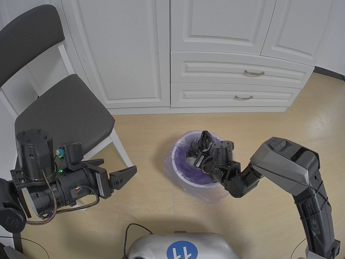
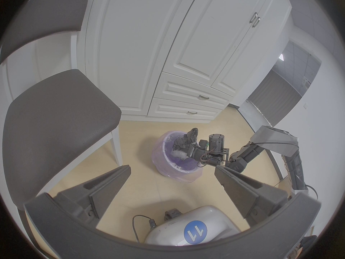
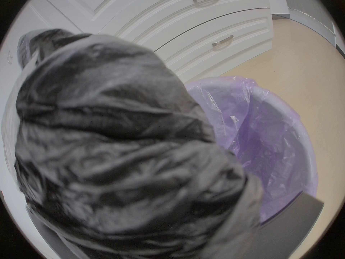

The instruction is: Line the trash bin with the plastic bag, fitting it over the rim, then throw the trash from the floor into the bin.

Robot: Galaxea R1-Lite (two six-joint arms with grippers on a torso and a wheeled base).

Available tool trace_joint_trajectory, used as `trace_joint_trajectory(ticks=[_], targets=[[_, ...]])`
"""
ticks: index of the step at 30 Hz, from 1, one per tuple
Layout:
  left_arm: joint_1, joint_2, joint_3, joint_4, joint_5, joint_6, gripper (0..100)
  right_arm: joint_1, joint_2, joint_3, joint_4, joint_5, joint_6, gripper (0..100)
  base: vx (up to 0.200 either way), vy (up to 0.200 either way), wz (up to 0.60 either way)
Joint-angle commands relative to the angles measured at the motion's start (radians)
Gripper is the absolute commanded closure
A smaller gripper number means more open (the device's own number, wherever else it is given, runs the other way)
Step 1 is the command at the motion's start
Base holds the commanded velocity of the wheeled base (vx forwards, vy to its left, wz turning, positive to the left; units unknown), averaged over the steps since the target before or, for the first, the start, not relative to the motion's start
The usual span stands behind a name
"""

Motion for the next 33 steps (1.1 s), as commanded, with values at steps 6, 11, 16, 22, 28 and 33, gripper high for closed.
trace_joint_trajectory(ticks=[6, 11, 16, 22, 28, 33], targets=[[0.0, 0.01, 0.0, 0.0, 0.0, 0.0, 0, -0.009, 0.033, -0.012, -0.091, -0.037, -0.009, 100, 0.0, 0.0, 0.0], [-0.002, 0.007, 0.002, 0.0, 0.0, 0.0, 0, -0.004, 0.051, -0.009, -0.084, -0.037, -0.031, 100, 0.0, 0.0, 0.0], [-0.003, 0.01, 0.002, 0.0, 0.0, 0.0, 0, -0.004, 0.057, -0.01, -0.086, -0.037, -0.038, 100, 0.0, 0.0, 0.0], [-0.003, 0.01, 0.002, 0.0, 0.0, 0.0, 0, -0.001, 0.063, -0.01, -0.094, -0.039, -0.038, 100, 0.0, 0.0, 0.0], [-0.003, 0.01, 0.002, 0.0, 0.0, 0.0, 0, -0.001, 0.063, -0.012, -0.094, -0.039, -0.04, 0, 0.0, 0.0, 0.0], [-0.003, 0.008, 0.002, 0.0, 0.0, 0.0, 0, -0.001, 0.062, -0.012, -0.095, -0.04, -0.04, 0, 0.0, 0.0, 0.0]])
